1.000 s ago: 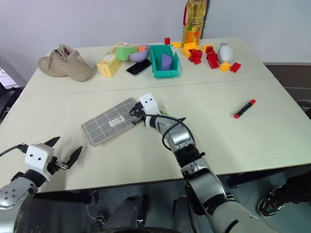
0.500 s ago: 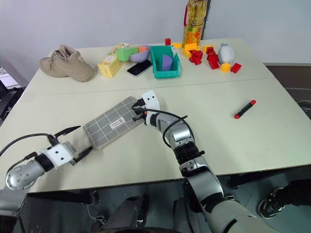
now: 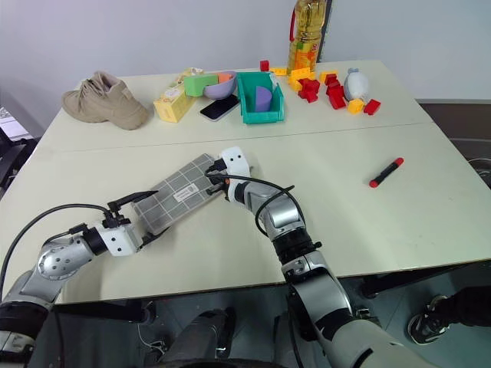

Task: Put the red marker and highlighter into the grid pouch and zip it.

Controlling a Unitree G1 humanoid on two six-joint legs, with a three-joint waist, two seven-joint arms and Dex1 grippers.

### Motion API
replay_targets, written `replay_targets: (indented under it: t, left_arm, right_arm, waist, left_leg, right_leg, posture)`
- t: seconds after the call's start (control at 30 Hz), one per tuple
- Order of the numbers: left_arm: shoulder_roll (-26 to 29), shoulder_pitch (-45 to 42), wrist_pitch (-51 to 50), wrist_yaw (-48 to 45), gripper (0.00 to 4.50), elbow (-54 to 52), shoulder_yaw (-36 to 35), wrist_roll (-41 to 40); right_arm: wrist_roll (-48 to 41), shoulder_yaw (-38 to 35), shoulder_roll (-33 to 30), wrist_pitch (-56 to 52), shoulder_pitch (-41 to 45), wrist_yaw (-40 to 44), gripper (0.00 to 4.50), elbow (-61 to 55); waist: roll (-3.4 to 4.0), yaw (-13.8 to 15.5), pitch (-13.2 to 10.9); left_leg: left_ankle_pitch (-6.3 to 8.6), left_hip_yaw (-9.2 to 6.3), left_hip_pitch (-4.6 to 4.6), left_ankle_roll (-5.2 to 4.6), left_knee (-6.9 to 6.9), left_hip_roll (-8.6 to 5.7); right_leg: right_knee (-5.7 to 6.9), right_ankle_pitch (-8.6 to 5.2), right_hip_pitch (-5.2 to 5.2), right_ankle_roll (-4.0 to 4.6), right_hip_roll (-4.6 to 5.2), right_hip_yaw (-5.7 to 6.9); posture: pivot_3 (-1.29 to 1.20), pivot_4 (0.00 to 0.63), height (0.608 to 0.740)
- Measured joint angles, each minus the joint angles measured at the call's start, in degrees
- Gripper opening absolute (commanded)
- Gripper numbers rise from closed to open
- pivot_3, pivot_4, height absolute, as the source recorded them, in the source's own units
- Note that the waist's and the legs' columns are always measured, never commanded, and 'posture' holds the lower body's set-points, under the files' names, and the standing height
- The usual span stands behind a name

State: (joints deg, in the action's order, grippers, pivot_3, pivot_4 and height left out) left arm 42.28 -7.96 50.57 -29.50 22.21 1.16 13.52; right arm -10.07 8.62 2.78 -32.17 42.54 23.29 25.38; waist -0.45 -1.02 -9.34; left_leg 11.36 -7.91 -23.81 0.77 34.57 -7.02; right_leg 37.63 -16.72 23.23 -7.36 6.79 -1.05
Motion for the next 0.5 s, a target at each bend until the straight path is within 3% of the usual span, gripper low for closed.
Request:
replay_targets:
  t: [0.23, 0.5]
  left_arm:
    - [1.14, -2.77, 4.04, -0.25, 0.04, 3.05, 2.31, -0.25]
    - [0.01, -0.76, -0.52, -0.86, 0.04, 1.34, 2.21, -6.33]
  right_arm:
    - [0.13, 0.05, -0.06, -0.14, -0.03, -0.02, 0.00, -0.16]
    - [-0.86, -2.61, -1.25, 0.18, -0.41, -0.28, 0.00, -4.07]
  waist:
    - [0.00, -0.01, 0.00]
    - [0.03, -0.17, -0.02]
  left_leg:
    - [-0.01, -0.01, 0.00, 0.01, 0.00, 0.00]
    - [-0.01, 0.00, -0.02, 0.01, -0.01, 0.00]
  right_leg:
    - [0.04, 0.00, 0.02, -0.01, 0.00, 0.00]
    - [0.10, -0.01, 0.09, -0.02, 0.00, -0.03]
  posture:
    - [0.00, 0.150, 0.740]
    - [0.00, 0.150, 0.740]
